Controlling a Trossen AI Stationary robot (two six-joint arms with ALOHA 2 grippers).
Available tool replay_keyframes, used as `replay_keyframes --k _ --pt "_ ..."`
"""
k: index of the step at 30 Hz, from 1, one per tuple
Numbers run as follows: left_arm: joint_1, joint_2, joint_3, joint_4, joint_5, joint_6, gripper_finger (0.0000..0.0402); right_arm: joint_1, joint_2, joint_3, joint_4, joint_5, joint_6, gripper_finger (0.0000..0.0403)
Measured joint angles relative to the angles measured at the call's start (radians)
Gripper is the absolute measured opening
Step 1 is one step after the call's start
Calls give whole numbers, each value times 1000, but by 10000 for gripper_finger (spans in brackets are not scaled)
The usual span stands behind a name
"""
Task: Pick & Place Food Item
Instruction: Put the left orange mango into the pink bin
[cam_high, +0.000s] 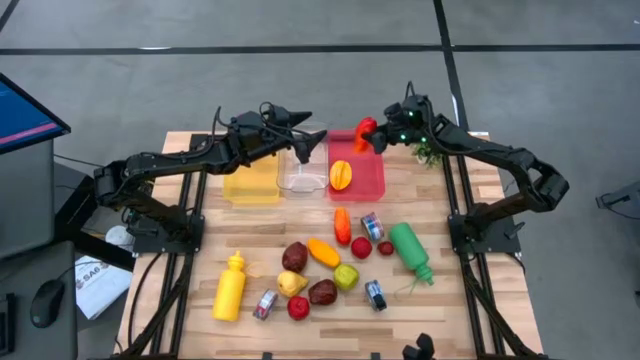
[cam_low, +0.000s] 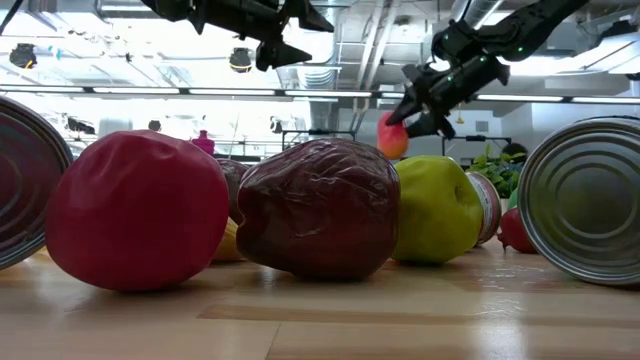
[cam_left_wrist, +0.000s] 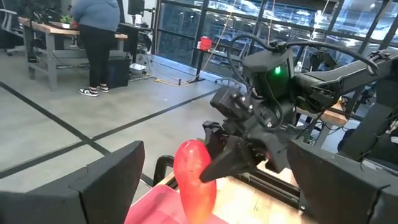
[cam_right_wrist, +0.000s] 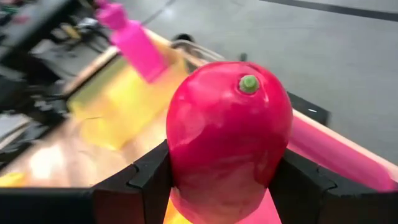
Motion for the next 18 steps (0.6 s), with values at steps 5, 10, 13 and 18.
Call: replay_keyframes --k 5,10,13,18 --pt "0 0 0 0 0 0 381 0 0 -21 -7 89 0 215" --pt "0 0 0 -1 0 0 379 10 38 -23 -23 150 3 215" --pt "0 0 0 -2 0 0 380 14 93 -22 11 149 4 215" --pt "0 0 0 -2 0 -1 379 20 180 -18 24 149 4 215"
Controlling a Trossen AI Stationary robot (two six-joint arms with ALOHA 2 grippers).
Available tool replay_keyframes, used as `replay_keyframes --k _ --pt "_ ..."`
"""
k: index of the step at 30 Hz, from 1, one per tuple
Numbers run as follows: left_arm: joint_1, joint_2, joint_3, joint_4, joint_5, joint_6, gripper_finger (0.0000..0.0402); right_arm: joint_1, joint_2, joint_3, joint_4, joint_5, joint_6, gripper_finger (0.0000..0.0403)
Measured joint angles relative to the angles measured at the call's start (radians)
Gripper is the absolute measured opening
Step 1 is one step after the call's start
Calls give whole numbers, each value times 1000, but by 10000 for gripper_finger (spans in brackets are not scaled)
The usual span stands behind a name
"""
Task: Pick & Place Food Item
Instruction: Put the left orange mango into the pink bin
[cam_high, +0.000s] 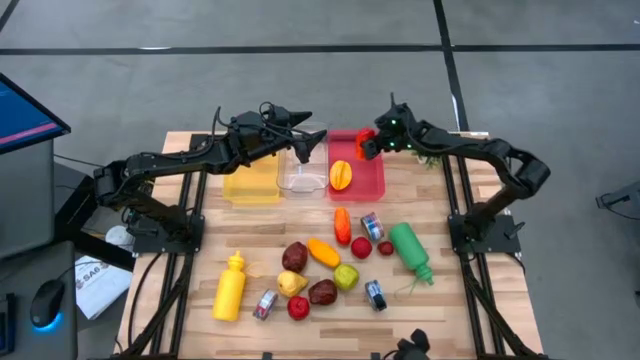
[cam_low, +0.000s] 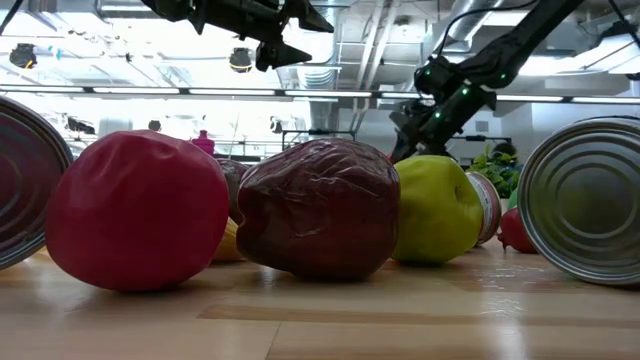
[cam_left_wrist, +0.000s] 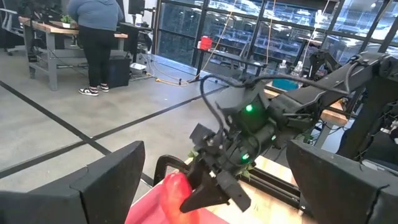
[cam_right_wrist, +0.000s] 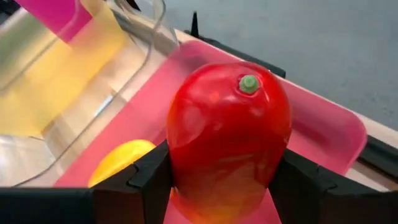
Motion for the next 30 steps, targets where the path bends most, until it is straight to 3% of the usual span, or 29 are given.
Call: replay_keyframes --k 11,24,30 --pt "0 0 0 0 0 -1 379 0 33 3 22 0 0 252" --pt "0 0 0 0 1 -1 379 0 32 3 23 0 1 255" --pt "0 0 0 0 1 0 379 0 32 3 17 0 77 255"
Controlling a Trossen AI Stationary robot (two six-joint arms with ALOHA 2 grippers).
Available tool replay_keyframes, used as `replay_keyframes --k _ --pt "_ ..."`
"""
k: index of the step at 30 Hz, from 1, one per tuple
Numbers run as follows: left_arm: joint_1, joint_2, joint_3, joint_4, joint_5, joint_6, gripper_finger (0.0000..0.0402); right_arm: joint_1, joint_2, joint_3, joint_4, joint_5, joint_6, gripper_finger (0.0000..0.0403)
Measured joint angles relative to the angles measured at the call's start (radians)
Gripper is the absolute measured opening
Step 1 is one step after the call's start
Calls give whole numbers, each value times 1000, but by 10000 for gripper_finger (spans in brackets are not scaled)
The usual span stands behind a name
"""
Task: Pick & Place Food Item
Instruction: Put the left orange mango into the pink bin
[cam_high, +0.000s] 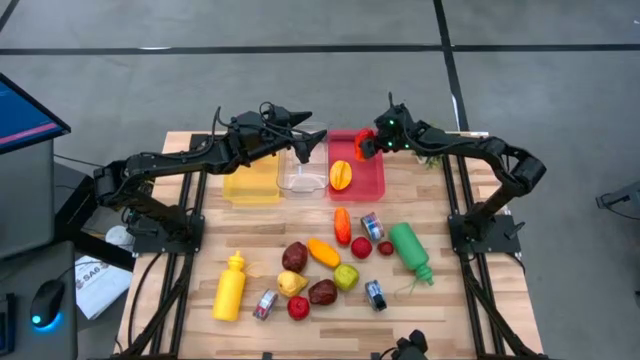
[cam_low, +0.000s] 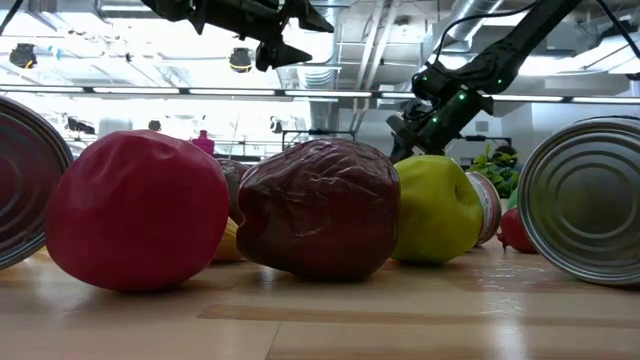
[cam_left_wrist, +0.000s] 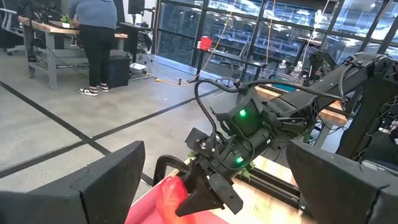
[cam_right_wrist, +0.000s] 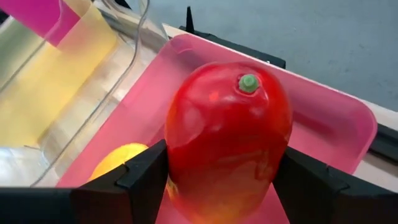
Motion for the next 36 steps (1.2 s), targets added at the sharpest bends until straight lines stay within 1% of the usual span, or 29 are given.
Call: replay_keyframes --k 7,11,20,27,32,36 --pt "0 0 0 0 0 0 379 0 0 0 40 -8 7 256" --pt "0 0 0 0 0 0 379 0 0 0 33 -8 -21 256" --pt "0 0 0 0 0 0 379 0 0 0 33 -22 -24 256" --pt "0 0 0 0 0 0 379 2 0 0 38 -79 10 256" --pt "0 0 0 0 0 0 379 9 0 0 38 -80 114 256" --pt "0 0 0 0 0 0 379 17 0 0 37 -80 122 256"
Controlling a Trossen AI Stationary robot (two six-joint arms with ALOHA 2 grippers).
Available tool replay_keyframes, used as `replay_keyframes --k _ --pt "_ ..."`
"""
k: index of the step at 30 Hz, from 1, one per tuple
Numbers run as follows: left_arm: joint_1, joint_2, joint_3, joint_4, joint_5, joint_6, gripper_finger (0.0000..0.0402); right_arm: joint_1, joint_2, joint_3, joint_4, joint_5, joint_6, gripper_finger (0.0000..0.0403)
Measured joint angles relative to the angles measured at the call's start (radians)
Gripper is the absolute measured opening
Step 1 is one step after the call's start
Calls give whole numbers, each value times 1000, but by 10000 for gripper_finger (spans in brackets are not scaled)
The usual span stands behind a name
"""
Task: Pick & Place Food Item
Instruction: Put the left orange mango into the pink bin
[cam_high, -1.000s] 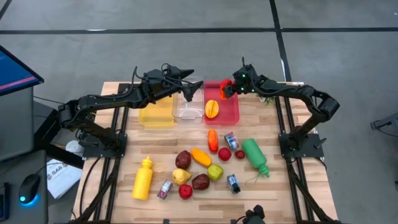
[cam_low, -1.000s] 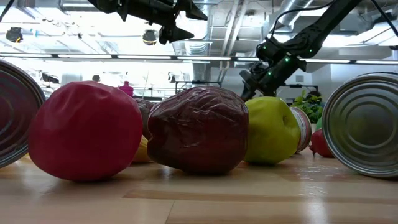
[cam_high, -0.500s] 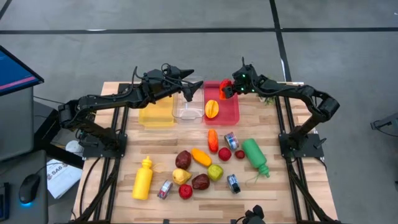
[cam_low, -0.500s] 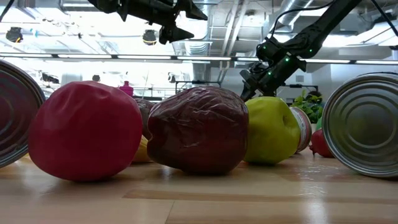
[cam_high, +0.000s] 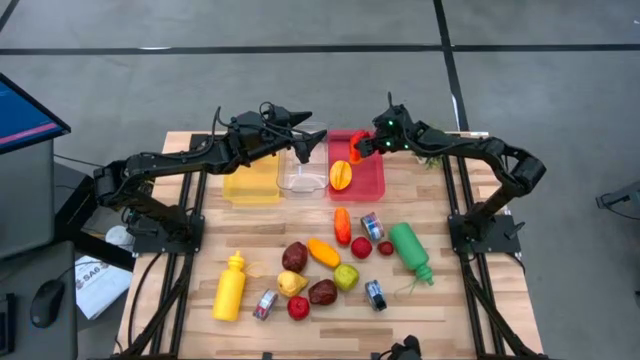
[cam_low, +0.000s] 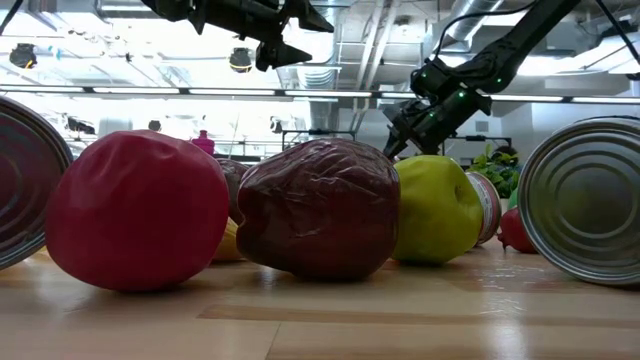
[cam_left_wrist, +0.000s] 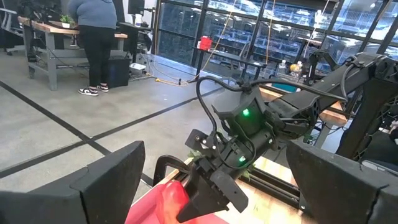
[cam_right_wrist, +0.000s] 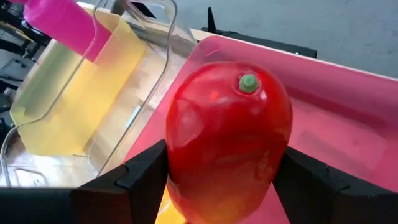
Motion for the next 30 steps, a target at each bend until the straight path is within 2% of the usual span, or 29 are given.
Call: replay_keyframes --k 11,23,27,30 --pt "0 0 0 -8 0 0 379 12 0 0 -17 2 -33 256" --pt "0 0 0 -45 0 0 379 -2 0 0 -37 2 42 256" --pt "0 1 0 -46 8 -17 379 -27 -15 0 -29 -101 41 256" --pt "-4 33 2 -54 13 -131 379 -40 -34 2 -10 -190 16 256"
